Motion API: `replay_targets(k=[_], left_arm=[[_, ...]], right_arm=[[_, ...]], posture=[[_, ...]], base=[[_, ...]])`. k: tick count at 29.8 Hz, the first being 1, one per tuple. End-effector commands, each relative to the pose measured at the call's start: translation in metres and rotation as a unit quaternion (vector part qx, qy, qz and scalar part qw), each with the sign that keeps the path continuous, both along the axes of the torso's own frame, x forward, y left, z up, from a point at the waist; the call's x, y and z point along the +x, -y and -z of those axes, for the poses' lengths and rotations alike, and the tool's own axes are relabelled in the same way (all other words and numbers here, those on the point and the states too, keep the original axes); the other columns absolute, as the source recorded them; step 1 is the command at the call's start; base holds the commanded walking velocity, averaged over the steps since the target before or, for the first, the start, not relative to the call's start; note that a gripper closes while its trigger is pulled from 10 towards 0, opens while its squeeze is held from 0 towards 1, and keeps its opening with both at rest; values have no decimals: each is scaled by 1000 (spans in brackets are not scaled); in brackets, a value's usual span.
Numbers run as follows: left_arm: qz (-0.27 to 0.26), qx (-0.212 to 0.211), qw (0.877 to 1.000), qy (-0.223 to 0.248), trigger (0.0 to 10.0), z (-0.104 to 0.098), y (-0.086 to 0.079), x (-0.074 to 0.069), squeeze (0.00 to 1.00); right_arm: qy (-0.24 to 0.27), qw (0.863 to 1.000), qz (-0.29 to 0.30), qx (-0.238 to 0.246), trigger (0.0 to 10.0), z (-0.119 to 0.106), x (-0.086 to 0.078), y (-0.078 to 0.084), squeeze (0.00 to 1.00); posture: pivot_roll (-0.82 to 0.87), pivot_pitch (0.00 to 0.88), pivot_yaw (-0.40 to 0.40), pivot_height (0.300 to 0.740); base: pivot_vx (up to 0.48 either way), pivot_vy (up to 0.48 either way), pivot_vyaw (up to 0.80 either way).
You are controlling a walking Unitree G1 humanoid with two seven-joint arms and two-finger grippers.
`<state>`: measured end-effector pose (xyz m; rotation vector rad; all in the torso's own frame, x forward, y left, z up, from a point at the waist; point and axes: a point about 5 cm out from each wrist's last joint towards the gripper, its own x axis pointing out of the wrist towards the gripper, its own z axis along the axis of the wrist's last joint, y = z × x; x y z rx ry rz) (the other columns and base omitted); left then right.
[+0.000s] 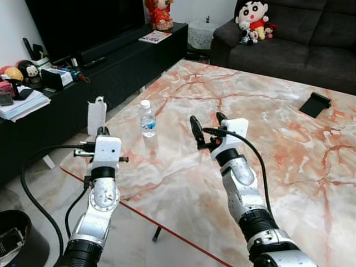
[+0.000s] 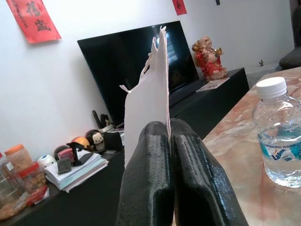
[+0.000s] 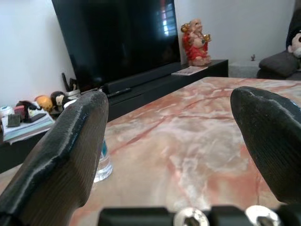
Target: Picking trash to rubbish bin
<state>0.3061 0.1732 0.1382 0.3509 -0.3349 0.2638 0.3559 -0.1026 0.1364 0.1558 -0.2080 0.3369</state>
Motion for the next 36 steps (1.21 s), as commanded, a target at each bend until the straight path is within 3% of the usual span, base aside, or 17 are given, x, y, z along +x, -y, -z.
replay_targets(k=[1, 27, 36], left_arm=[[2, -5, 1000, 12, 10000, -5, 0, 0, 0], [16, 0, 1000, -1, 10000, 1, 1, -5, 0], [23, -1, 1000, -3, 10000, 2, 4, -6, 0]], right_arm=[[7, 1000, 5, 7, 10000, -5, 3, 1, 0], [0, 1000, 0, 13, 10000, 2, -3, -5, 0], [-4, 1000, 0, 7, 10000, 5, -5, -4, 0]], posture=[[78, 0, 3, 740], [67, 0, 26, 740], [62, 0, 25, 740]], base=[[0, 0, 0], [0, 0, 0], [-240, 0, 0]])
